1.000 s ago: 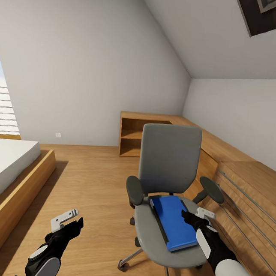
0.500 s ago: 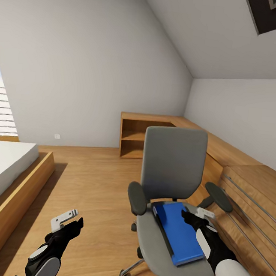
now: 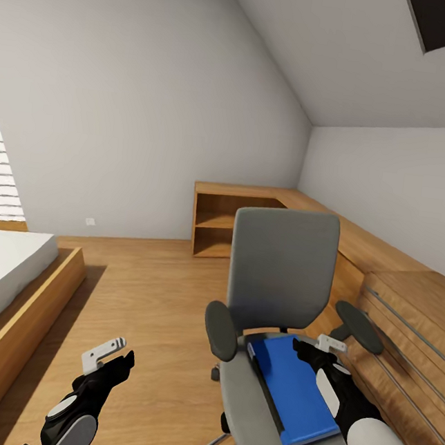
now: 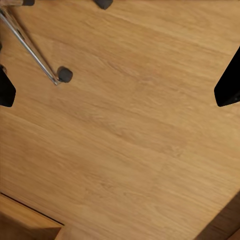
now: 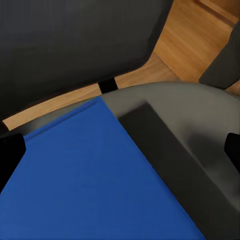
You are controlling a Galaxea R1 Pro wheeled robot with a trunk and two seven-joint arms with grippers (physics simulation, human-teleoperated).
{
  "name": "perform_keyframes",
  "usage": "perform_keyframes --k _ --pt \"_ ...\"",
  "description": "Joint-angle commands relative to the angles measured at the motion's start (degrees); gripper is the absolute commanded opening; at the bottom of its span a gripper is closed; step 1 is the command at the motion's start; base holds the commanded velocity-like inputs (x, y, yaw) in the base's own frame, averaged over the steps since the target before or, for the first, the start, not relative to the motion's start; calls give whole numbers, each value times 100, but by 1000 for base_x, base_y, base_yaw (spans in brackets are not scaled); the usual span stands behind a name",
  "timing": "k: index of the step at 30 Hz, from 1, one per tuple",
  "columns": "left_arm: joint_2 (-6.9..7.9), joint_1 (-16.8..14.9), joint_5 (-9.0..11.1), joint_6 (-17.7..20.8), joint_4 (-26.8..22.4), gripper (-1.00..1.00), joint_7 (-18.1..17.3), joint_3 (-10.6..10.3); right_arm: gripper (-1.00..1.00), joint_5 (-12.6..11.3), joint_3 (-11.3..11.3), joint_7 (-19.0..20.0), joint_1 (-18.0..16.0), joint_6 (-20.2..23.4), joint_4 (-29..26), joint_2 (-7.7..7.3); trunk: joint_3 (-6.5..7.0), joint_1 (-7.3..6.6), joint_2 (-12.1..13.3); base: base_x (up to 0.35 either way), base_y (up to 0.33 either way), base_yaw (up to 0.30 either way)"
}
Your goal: In the bedroom, organize the workspace by keeping the computer under the desk, ensuring the monitor is on the desk, placing the keyboard on the desk next to the monitor, placing the mouse on the desk next to the keyboard, moving the folder from the swivel chair onto the desk next to the mouse, stacking the notebook on top of the folder with the pen on top of the notebook, and positioning the swivel chair next to the desk.
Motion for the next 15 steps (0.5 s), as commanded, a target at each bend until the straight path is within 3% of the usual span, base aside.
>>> perform_keyframes --k 1,15 --pt "5 -6 19 21 -8 100 40 -10 100 -45 2 -20 -1 33 -13 0 -6 -1 -3 16 0 0" --pt "5 -6 15 22 25 100 40 -10 100 -42 -1 -47 -1 71 -8 0 -6 -1 -3 3 0 0"
